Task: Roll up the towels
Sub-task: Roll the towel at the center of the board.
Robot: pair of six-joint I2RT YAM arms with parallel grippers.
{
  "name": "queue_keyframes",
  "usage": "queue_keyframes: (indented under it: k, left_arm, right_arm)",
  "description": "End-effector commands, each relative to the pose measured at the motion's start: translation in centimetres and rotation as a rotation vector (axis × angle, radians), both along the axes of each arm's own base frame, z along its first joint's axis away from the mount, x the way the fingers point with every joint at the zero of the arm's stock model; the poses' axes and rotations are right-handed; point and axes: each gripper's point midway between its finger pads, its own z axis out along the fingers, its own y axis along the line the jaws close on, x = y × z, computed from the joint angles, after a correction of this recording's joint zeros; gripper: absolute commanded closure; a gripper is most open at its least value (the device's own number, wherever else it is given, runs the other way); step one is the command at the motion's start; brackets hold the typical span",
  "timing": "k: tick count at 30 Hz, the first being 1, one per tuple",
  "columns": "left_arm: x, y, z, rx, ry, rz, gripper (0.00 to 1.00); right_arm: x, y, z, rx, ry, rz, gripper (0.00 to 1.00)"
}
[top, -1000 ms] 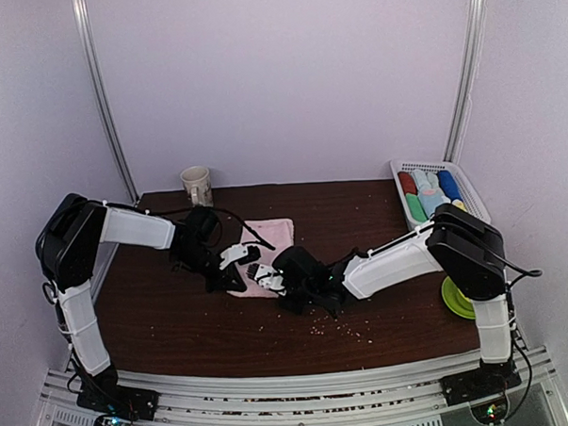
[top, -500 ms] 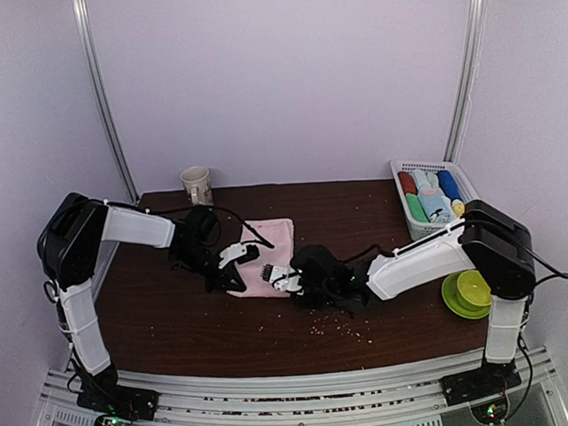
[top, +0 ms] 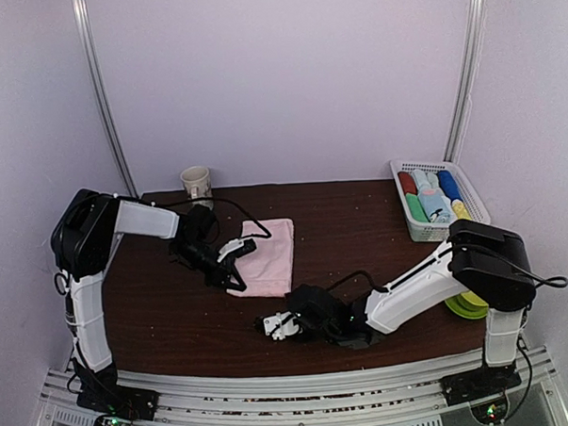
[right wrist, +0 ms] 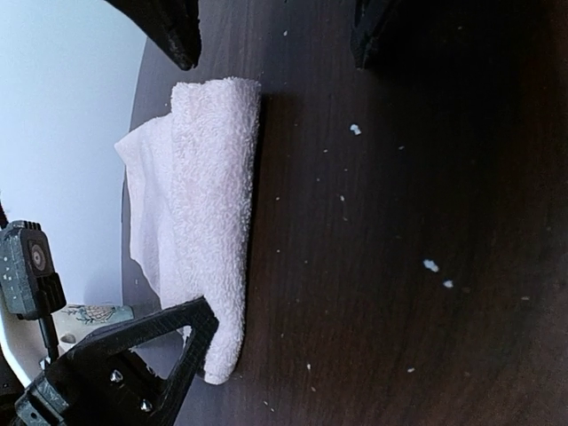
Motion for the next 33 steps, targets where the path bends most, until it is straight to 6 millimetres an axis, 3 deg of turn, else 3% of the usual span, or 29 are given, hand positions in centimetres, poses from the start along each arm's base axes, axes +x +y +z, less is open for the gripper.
queue_keyframes:
  k: [1, 20, 27, 31, 33]
  left_arm:
    - [-1.6, 2.9, -4.4, 0.16, 0.106, 0.027, 1.0]
    - [-1.7, 3.4, -4.1, 0.15, 0.119, 0.008, 1.0]
    - [-1.7, 3.3, -3.5, 0.134, 0.113, -0.003, 1.0]
    - [-1.4, 3.2, -1.9, 0.108, 0.066, -0.016, 1.0]
    - [-1.1, 3.1, -0.5, 0.088, 0.026, -0.023, 0.89]
  right_arm:
    - [1.8, 0.0, -0.9, -0.093, -0.11, -0.044, 0.43]
    - [5.9, 0.2, -6.1, -0.304, -0.093, -0.077, 0.63]
    - [6.0, 0.7, -6.9, -0.312, -0.022, -0.072, 0.97]
    - [5.7, 1.1, -6.5, -0.288, 0.024, -0.068, 1.0]
    - [5.4, 1.3, -6.2, -0.276, 0.051, -0.066, 1.0]
